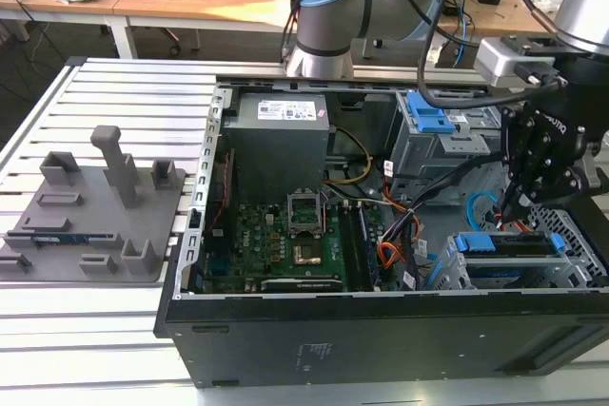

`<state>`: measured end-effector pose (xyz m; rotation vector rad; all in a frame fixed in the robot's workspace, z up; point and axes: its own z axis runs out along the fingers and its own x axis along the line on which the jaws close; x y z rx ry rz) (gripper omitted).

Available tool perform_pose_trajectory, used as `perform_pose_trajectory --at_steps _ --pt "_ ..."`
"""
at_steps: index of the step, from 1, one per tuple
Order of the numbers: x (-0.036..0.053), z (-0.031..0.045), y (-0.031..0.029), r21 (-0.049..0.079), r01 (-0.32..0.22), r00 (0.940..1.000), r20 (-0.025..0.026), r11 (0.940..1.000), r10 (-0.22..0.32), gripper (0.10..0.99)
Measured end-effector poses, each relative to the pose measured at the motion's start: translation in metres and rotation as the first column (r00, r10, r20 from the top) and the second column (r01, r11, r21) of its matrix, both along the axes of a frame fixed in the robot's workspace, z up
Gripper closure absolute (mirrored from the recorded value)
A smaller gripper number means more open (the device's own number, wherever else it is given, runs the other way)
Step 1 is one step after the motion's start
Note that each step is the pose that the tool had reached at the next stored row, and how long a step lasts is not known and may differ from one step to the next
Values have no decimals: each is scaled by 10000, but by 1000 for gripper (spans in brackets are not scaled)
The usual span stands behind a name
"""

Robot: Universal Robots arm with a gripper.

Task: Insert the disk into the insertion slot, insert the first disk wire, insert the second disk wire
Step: 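Insert the second disk wire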

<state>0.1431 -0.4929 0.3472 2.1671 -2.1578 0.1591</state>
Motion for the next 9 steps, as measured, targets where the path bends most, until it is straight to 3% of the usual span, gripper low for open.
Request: perform_pose_trajectory --at_steps 5,9 --pt "-9 0 -58 281 -1 10000 -1 9996 1 925" --pt "-9 0 -149 732 0 10000 0 9973 0 925"
